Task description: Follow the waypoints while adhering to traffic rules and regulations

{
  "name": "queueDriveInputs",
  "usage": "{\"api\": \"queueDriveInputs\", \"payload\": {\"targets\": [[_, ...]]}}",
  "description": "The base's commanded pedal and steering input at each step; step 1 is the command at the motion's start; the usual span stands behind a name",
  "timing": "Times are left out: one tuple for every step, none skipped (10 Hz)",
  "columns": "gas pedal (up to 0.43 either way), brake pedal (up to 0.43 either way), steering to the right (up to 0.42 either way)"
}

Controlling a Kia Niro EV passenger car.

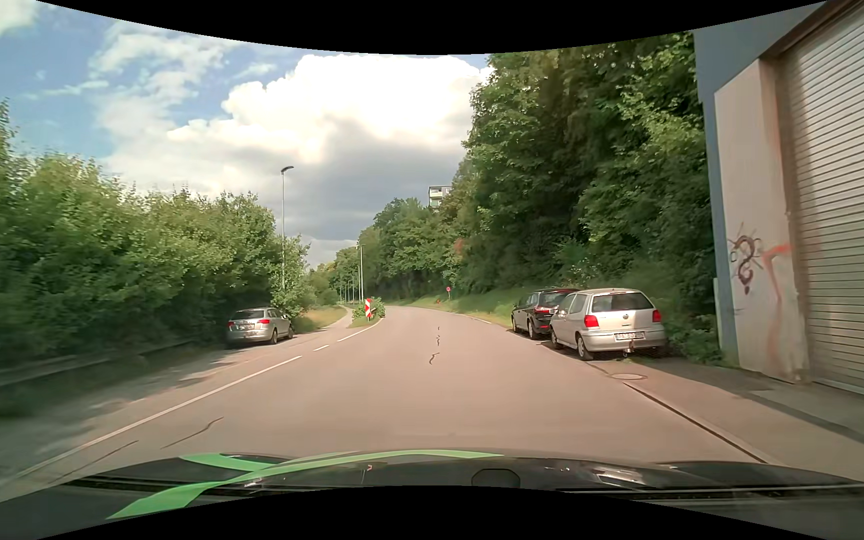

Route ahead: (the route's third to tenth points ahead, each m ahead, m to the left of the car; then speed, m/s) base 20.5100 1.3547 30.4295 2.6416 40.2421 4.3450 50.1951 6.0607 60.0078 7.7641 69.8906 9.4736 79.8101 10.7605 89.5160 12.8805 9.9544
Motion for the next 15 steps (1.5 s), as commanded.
{"api": "queueDriveInputs", "payload": {"targets": [[0.138, 0.000, -0.010], [0.138, 0.000, -0.010], [0.138, 0.000, -0.010], [0.138, 0.000, -0.010], [0.138, 0.000, -0.010], [0.138, 0.000, -0.010], [0.138, 0.000, -0.011], [0.150, 0.000, -0.011], [0.157, 0.000, -0.012], [0.169, 0.000, -0.014], [0.169, 0.000, -0.014], [0.169, 0.000, -0.015], [0.169, 0.000, -0.015], [0.169, 0.000, -0.016], [0.169, 0.000, -0.017]]}}
